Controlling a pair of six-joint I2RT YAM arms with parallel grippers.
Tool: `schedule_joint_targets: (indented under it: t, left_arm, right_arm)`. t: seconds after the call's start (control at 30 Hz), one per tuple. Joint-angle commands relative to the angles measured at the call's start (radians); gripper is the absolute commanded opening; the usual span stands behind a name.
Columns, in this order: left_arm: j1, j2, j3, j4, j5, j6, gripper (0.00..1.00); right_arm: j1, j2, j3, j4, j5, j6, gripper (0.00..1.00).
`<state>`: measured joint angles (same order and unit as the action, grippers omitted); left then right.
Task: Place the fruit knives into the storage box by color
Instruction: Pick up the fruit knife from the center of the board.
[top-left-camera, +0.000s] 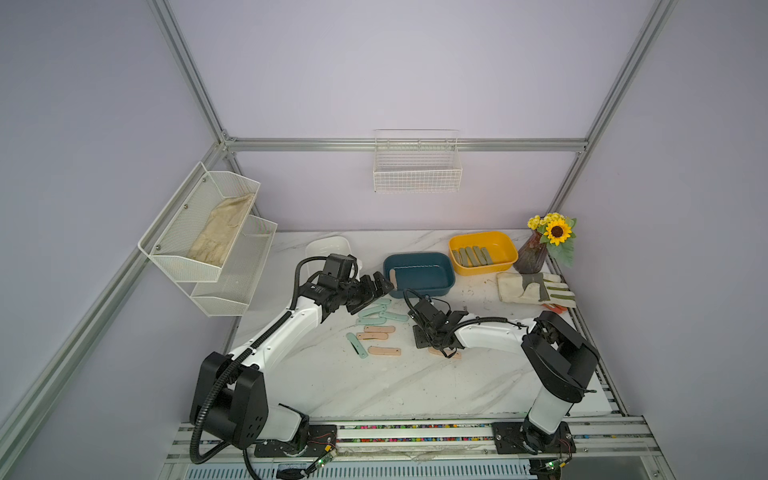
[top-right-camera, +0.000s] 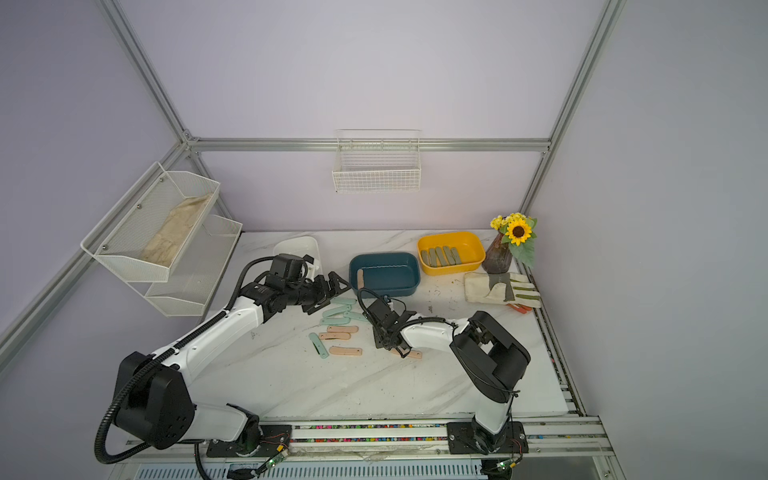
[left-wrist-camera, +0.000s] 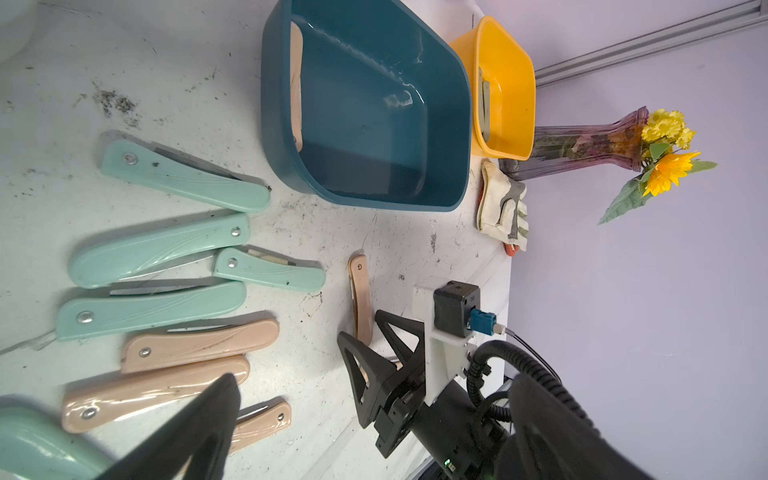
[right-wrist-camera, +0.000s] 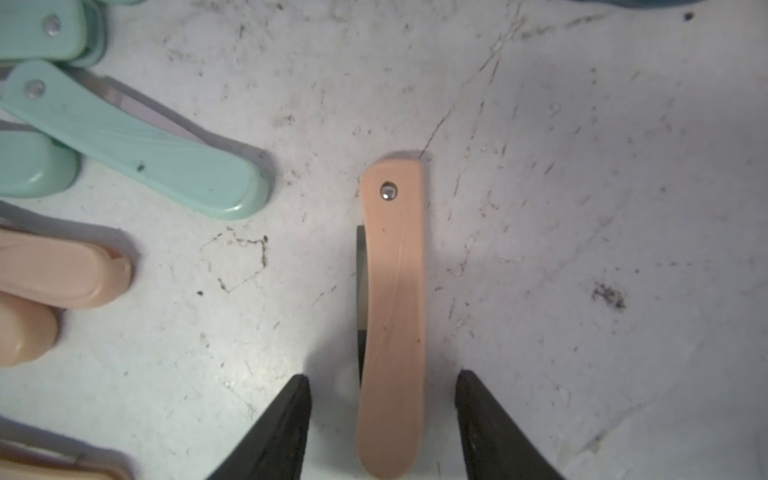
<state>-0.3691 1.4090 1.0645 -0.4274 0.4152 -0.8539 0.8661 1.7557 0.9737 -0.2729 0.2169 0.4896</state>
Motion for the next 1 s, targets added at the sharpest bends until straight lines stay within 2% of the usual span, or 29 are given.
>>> schedule_joint_targets:
  t: [0.0,0.4,0.8,0.97]
  left_arm:
    - [-0.007,-0.007,-0.034,0.025,0.005,-0.005,1.0]
    - [-0.008,-0.008,-0.034,0.025,0.001,-0.008,1.0]
    - [-0.009,-0.004,-0.028,0.025,0.003,-0.01,1.0]
    - [-0.012,-0.004,-0.017,0.026,0.003,-0.01,1.0]
  right_arm:
    - [0.018,0.041,-0.002,-0.073,0.042,0.012,0.56]
    - [0.023,0.102,0.024,-0.055,0.081,0.03,0.46]
    - [0.023,0.058,-0.052,-0.021,0.044,0.05,0.26]
    - [0.024,0.009,-0.059,-0.035,0.049,0.066,0.22]
